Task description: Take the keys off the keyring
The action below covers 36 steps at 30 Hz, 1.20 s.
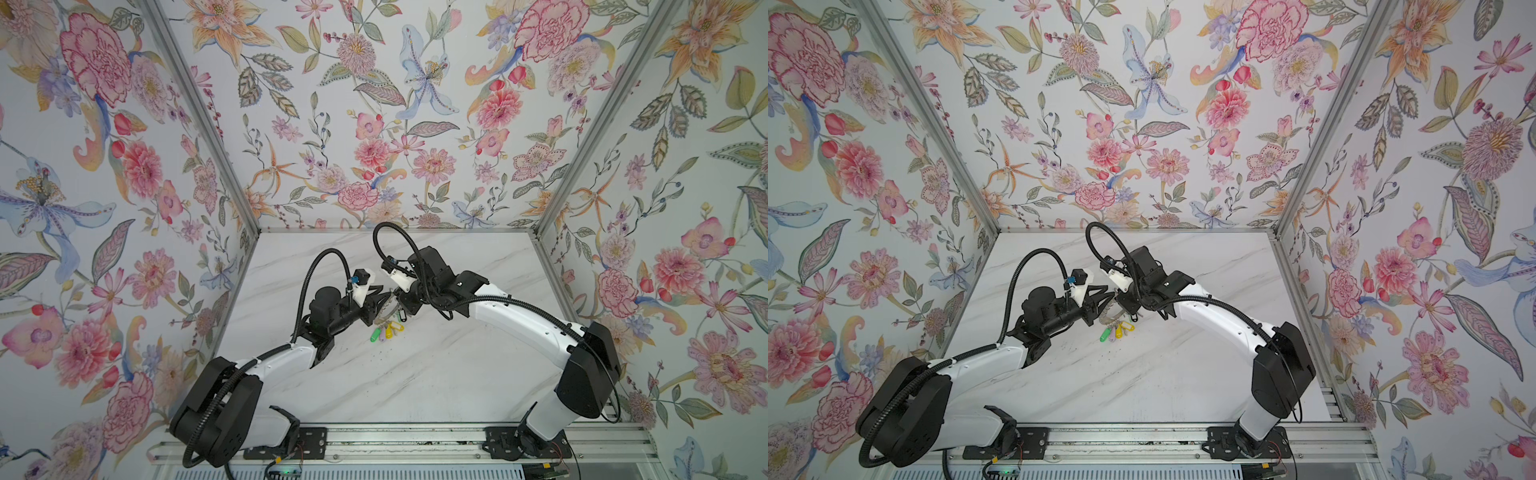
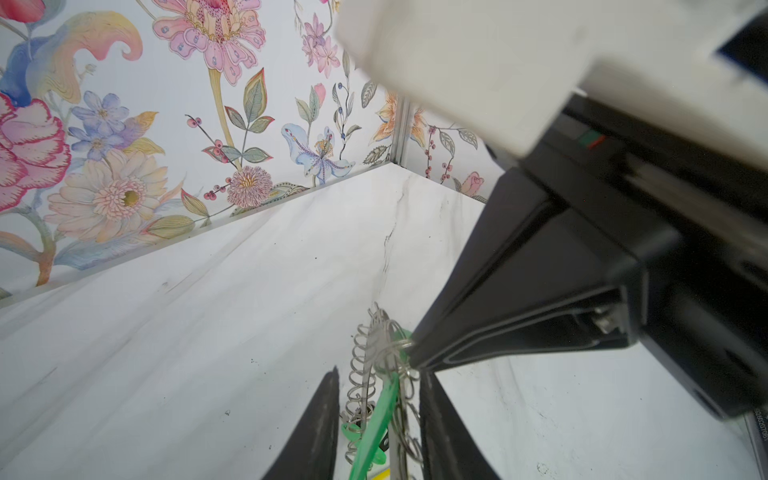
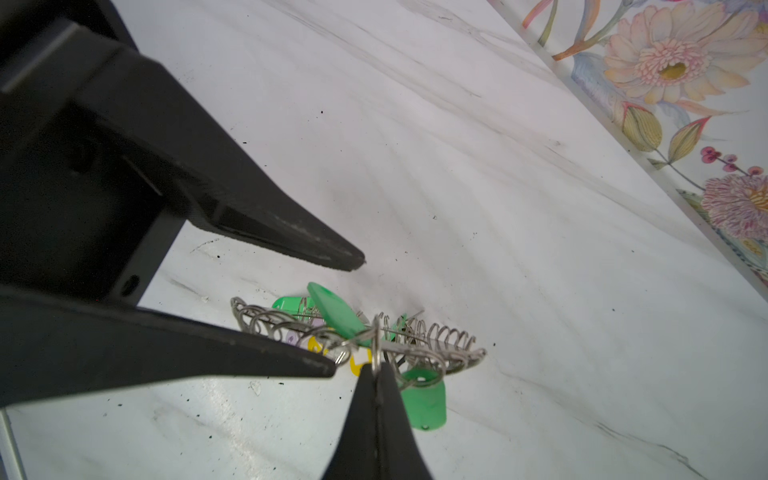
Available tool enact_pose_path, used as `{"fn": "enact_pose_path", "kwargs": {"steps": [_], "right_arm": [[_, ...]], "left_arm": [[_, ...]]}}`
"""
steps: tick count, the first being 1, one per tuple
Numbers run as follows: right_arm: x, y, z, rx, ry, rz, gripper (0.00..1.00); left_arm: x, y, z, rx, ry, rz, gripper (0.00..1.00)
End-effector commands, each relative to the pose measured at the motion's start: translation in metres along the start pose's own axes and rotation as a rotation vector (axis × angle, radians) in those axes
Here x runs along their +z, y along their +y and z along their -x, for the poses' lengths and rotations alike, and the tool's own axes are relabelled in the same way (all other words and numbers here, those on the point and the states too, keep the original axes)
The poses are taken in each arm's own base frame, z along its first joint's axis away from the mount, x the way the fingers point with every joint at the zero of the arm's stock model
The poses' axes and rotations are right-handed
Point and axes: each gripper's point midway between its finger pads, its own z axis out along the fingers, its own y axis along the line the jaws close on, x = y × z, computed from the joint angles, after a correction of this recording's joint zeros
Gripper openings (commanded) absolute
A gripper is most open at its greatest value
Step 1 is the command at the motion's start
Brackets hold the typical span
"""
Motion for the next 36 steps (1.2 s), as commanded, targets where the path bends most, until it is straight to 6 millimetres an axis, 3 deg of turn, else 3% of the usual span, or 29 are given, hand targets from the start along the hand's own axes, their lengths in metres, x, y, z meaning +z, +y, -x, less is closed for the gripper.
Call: {"fn": "enact_pose_path", "kwargs": {"steps": [1, 7, 21, 26, 36], "right_arm": [[-0.004, 0.000, 0.016, 0.004, -0.059, 0.001, 0.00], [0.001, 0.000, 0.010, -0.002, -0.038, -0.012, 0.00], [0.020, -0.014, -0.015, 0.007, 0.038, -0.063, 0.00], [0.017, -0.013, -0.010, 0.018, 0.020, -0.052, 0.00], [0.009, -0.008, 0.000, 0.022, -0.026, -0.030, 0.00]], "left_arm": [[0.005, -0.005, 0.007, 0.013, -0.014, -0.021, 0.33], [0.007, -0.002, 0.011, 0.026, -0.004, -0.003, 0.16], [0.006, -0.004, 0.018, -0.007, -0.042, -0.009, 0.16], [0.007, -0.003, 0.017, -0.009, -0.042, -0.011, 0.13], [0.017, -0.007, 0.000, -0.038, 0.025, -0.051, 0.18]]}}
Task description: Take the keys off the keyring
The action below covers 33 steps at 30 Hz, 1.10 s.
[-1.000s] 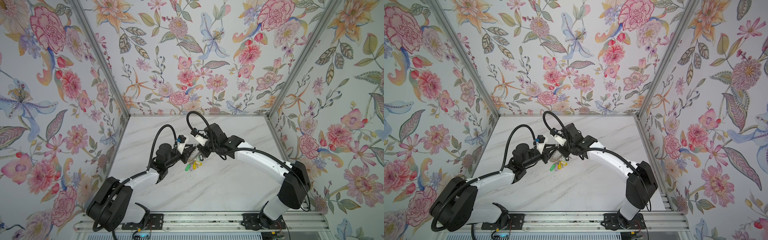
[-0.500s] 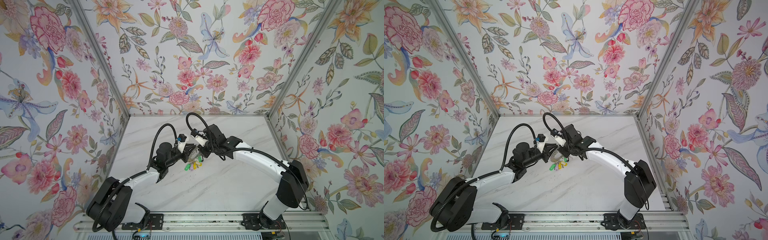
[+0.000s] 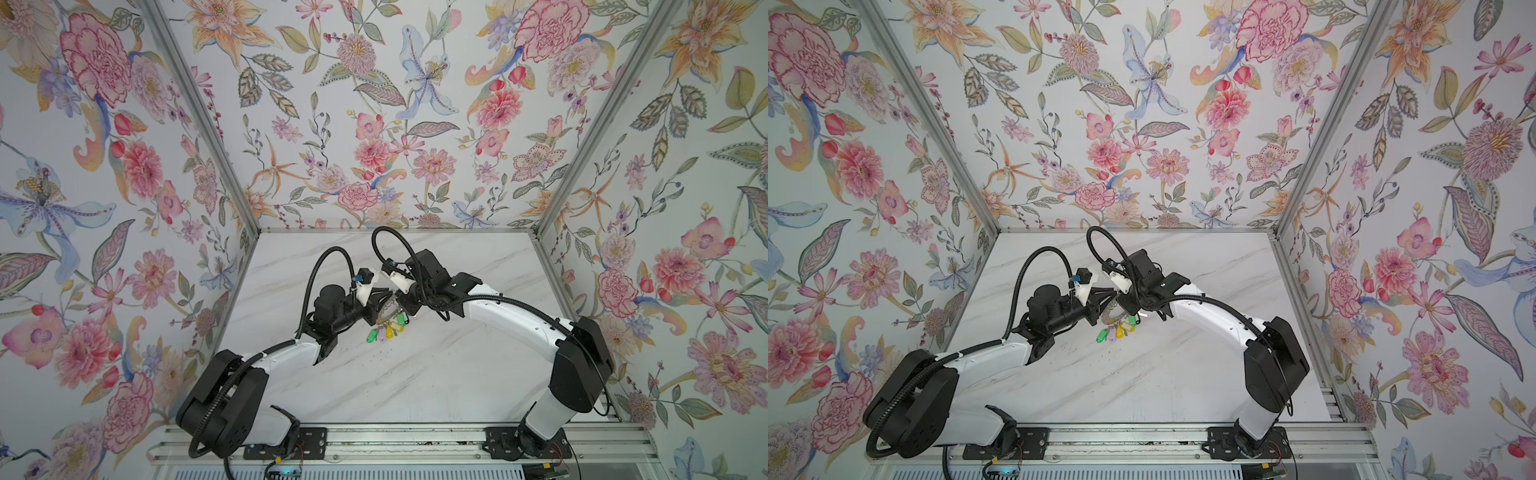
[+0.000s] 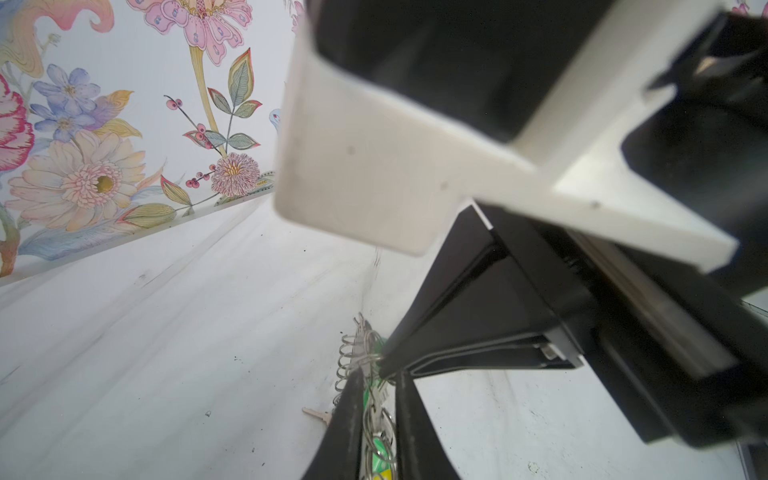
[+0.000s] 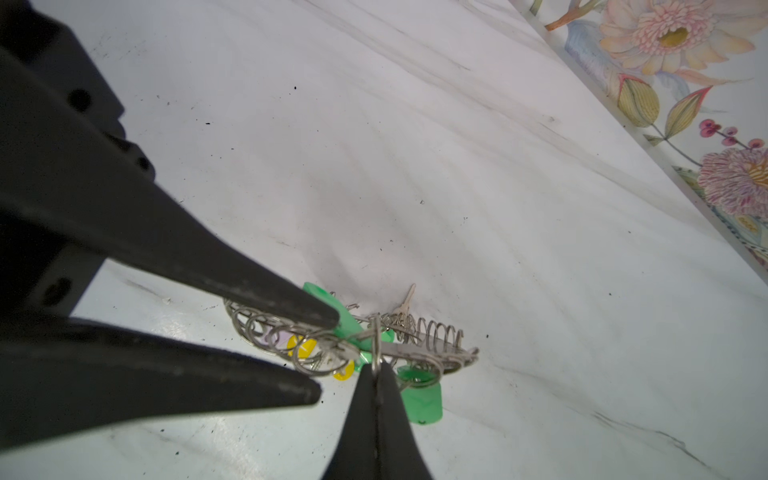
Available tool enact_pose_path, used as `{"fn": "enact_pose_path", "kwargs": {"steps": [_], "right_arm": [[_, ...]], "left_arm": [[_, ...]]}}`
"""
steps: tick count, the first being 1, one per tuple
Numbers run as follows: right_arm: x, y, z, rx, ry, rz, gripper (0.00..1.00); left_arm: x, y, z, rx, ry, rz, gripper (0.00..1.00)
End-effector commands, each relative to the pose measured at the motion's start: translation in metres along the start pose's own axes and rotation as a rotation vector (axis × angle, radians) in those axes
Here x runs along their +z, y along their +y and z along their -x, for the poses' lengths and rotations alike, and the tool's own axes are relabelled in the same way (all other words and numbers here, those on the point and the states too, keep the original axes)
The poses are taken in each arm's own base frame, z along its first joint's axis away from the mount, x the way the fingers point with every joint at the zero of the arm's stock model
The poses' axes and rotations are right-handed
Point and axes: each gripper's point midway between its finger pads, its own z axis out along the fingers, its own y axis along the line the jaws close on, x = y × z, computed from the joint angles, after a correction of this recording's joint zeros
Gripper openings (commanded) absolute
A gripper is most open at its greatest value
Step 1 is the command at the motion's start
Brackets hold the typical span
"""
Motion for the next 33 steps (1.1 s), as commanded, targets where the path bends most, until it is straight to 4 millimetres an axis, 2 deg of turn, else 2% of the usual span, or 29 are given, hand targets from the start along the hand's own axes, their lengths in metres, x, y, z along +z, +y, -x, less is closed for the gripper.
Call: {"fn": "enact_pose_path", "kwargs": {"steps": [1, 4, 9, 13, 20, 24, 29, 33], "right_arm": [[-0.012, 0.002, 0.015, 0.010, -0.064, 0.012, 0.00], [-0.014, 0.005, 0.017, 0.001, -0.076, 0.013, 0.00], [-0.016, 0.004, 0.019, 0.004, -0.103, 0.010, 0.00], [-0.018, -0.001, 0.018, 0.044, -0.145, 0.020, 0.00], [-0.044, -0.006, 0.028, 0.126, -0.346, 0.071, 0.00], [-0.061, -0.005, 0.032, 0.177, -0.503, 0.139, 0.00], [-0.073, -0.011, 0.035, 0.223, -0.619, 0.159, 0.00], [-0.082, -0.007, 0.046, 0.243, -0.689, 0.213, 0.00]], "left_arm": [[0.007, -0.006, 0.006, -0.008, -0.002, -0.033, 0.18], [0.010, -0.003, 0.004, -0.006, 0.008, -0.026, 0.14], [0.011, 0.001, 0.004, 0.002, 0.011, -0.001, 0.00], [0.009, 0.003, 0.005, 0.002, 0.010, 0.012, 0.00], [0.009, 0.007, 0.001, -0.001, 0.017, 0.033, 0.00], [0.011, 0.004, 0.000, -0.012, 0.021, 0.011, 0.00], [0.013, 0.001, 0.000, -0.026, 0.010, -0.013, 0.00], [0.013, -0.006, 0.001, -0.047, -0.008, -0.053, 0.00]]}}
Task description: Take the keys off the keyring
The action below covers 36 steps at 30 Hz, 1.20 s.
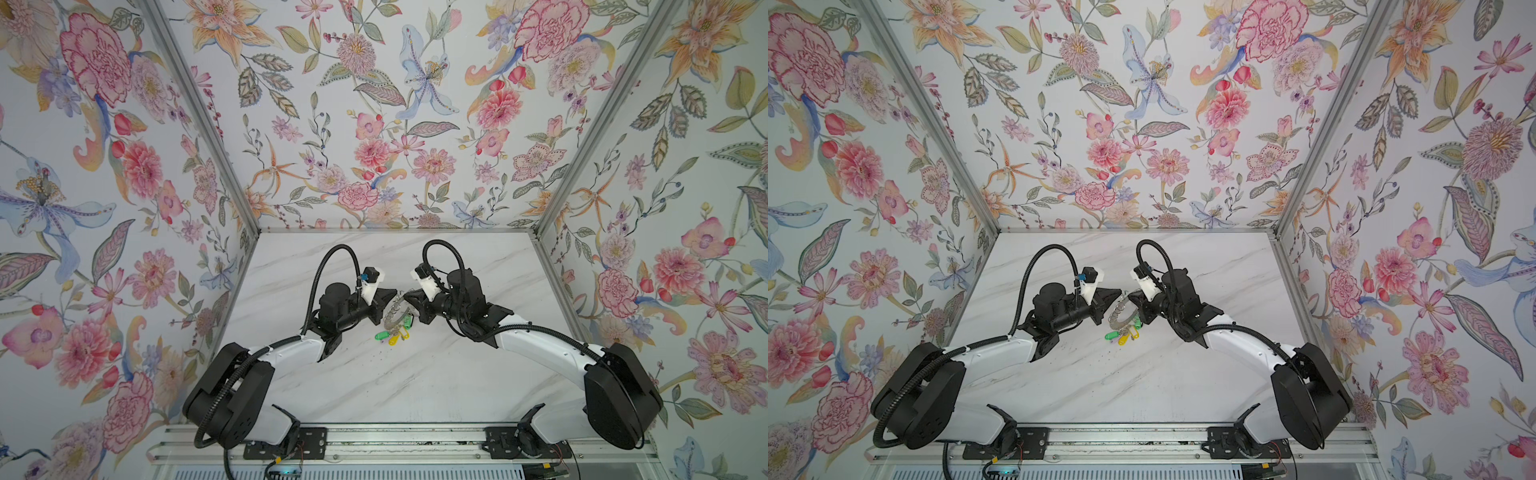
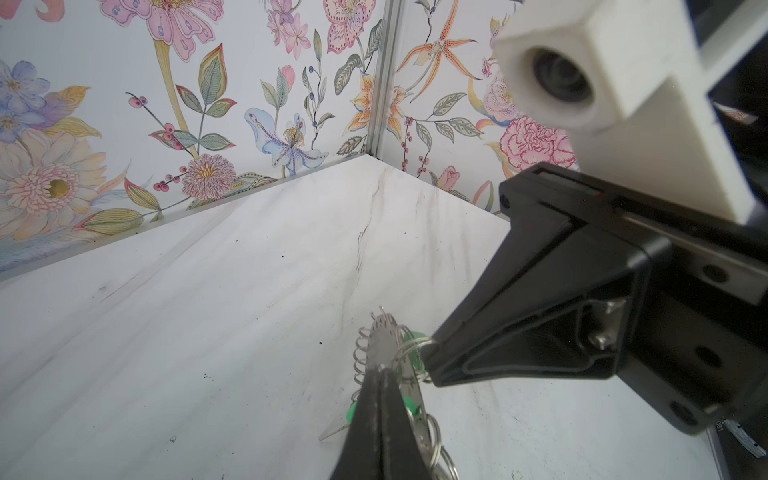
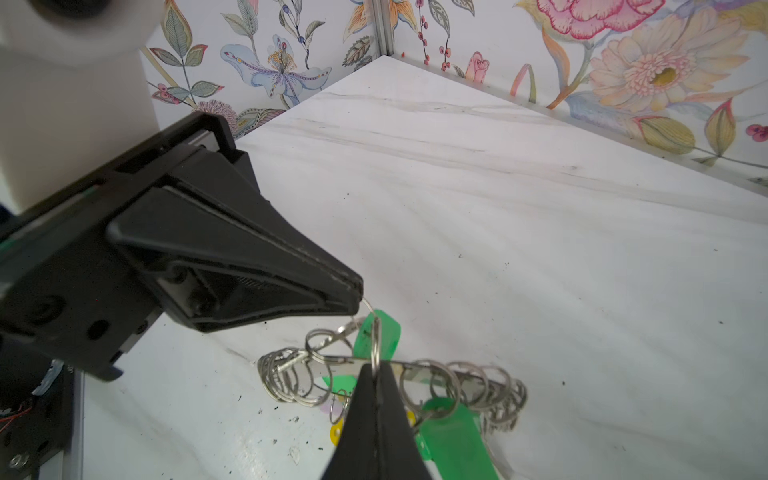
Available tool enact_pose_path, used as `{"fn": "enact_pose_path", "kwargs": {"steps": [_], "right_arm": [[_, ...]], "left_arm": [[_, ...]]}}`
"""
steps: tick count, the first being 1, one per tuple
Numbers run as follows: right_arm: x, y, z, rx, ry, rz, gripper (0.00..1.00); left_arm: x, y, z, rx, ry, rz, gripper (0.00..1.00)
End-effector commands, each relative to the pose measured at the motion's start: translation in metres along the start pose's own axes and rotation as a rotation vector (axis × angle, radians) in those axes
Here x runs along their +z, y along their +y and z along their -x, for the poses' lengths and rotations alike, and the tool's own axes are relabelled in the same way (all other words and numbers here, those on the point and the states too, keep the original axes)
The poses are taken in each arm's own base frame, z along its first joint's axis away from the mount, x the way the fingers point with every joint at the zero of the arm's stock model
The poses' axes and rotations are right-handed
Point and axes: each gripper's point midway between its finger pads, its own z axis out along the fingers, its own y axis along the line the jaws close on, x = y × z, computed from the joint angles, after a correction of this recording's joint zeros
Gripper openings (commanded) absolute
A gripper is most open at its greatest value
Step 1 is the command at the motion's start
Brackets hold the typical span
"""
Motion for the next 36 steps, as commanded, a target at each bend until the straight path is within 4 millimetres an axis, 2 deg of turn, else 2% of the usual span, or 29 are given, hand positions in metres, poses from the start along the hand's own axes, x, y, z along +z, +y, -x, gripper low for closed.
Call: {"fn": "enact_pose_path", "kwargs": {"steps": [1, 2, 8, 12, 15, 20, 24, 32, 36], "right_arm": [[-0.023, 0.013, 0.072, -0.017, -0.277, 0.073, 0.00], [-0.025, 0.007, 0.075, -0.012, -0.297, 0.069, 0.00], [-0.032, 0.006, 0.089, -0.007, -0.381, 0.075, 0.00], [-0.040, 0.001, 0.098, -0.001, -0.441, 0.052, 0.00], [-0.050, -0.003, 0.105, -0.009, -0.491, 0.017, 0.00], [-0.066, -0.006, 0.109, -0.025, -0.517, -0.016, 0.00], [-0.075, -0.007, 0.111, -0.023, -0.539, -0.025, 0.00], [-0.099, -0.004, 0.122, -0.040, -0.634, -0.055, 0.00], [-0.104, -0.006, 0.124, -0.027, -0.673, -0.067, 0.00]], "left_arm": [[0.004, 0.001, -0.006, -0.035, 0.008, -0.019, 0.00], [0.005, -0.001, -0.007, -0.039, 0.012, -0.030, 0.00], [0.019, -0.025, -0.012, 0.009, 0.063, -0.087, 0.00], [0.024, -0.030, -0.017, -0.001, 0.082, -0.116, 0.00], [0.024, -0.029, -0.017, -0.006, 0.081, -0.111, 0.00], [0.015, -0.014, -0.013, 0.017, 0.072, -0.007, 0.00], [0.013, -0.008, -0.012, 0.005, 0.071, 0.010, 0.00], [0.015, -0.005, -0.020, -0.015, 0.086, 0.010, 0.00], [0.015, -0.009, -0.019, -0.023, 0.080, -0.016, 0.00]]}}
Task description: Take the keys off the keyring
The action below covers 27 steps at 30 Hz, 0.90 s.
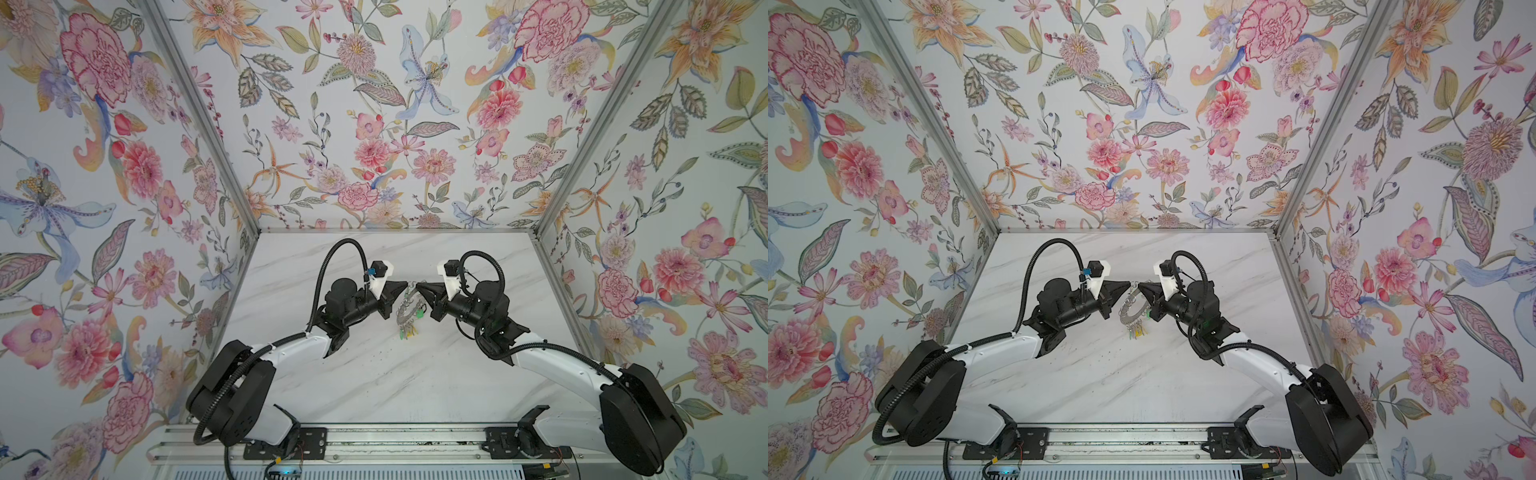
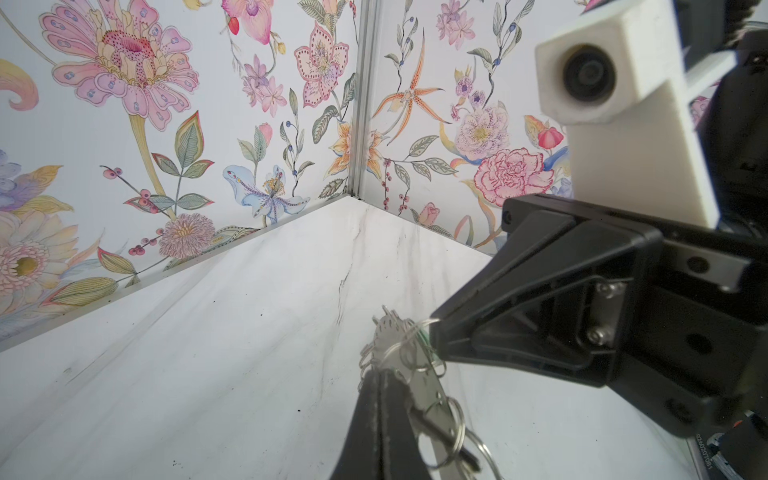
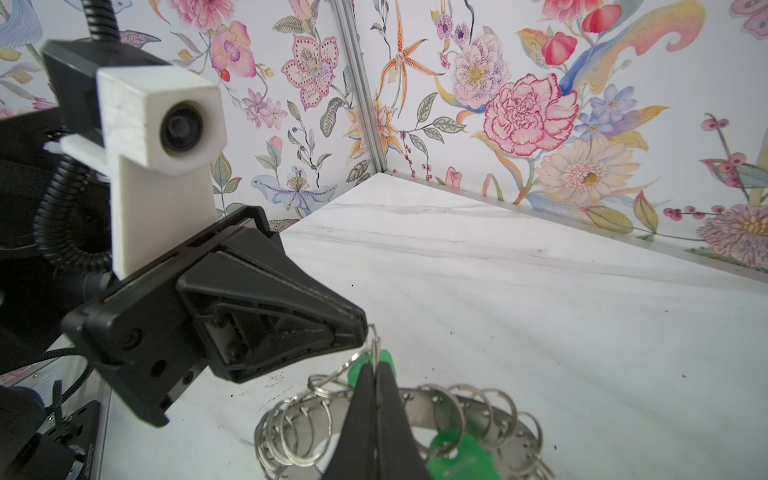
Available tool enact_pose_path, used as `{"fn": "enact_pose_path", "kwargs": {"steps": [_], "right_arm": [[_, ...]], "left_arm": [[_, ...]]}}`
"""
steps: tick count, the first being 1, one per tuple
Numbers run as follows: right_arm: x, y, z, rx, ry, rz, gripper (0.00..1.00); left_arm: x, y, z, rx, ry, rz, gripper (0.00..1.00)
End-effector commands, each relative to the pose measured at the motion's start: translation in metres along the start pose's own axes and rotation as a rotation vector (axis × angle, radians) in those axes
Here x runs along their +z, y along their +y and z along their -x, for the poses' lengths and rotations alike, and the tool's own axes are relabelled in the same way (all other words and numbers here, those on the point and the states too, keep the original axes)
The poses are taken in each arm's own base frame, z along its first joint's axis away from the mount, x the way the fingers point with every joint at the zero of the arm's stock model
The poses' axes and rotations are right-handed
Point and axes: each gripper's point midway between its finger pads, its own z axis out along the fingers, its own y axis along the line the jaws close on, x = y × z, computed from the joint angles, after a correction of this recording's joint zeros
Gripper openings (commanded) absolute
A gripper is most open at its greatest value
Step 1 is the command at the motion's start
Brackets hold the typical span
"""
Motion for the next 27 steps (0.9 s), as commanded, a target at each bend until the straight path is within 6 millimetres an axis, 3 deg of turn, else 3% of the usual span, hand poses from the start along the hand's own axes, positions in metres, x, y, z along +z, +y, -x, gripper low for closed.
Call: {"fn": "enact_pose_path", "kwargs": {"steps": [1, 5, 10, 19, 27], "right_arm": [[-0.023, 0.008, 0.090, -0.060, -0.331, -0.007, 0.00], [-0.007, 0.009, 0.083, -0.025, -0.308, 0.037, 0.00], [0.000, 0.013, 0.073, -0.032, -0.247, 0.074, 0.00], [0.020, 0.036, 0.035, -0.045, 0.076, 0.290, 0.00], [0.019, 0.037, 0.025, -0.042, 0.144, 0.322, 0.00]], "left_arm": [[-0.002, 0.007, -0.046, -0.067, 0.130, 0.014, 0.00], [0.004, 0.003, -0.038, -0.073, 0.114, -0.020, 0.00], [0.002, 0.008, -0.025, -0.032, 0.106, 0.019, 0.00], [-0.026, 0.030, 0.004, 0.002, 0.055, 0.111, 0.22], [-0.062, 0.039, 0.026, 0.018, 0.002, 0.181, 0.37]]}}
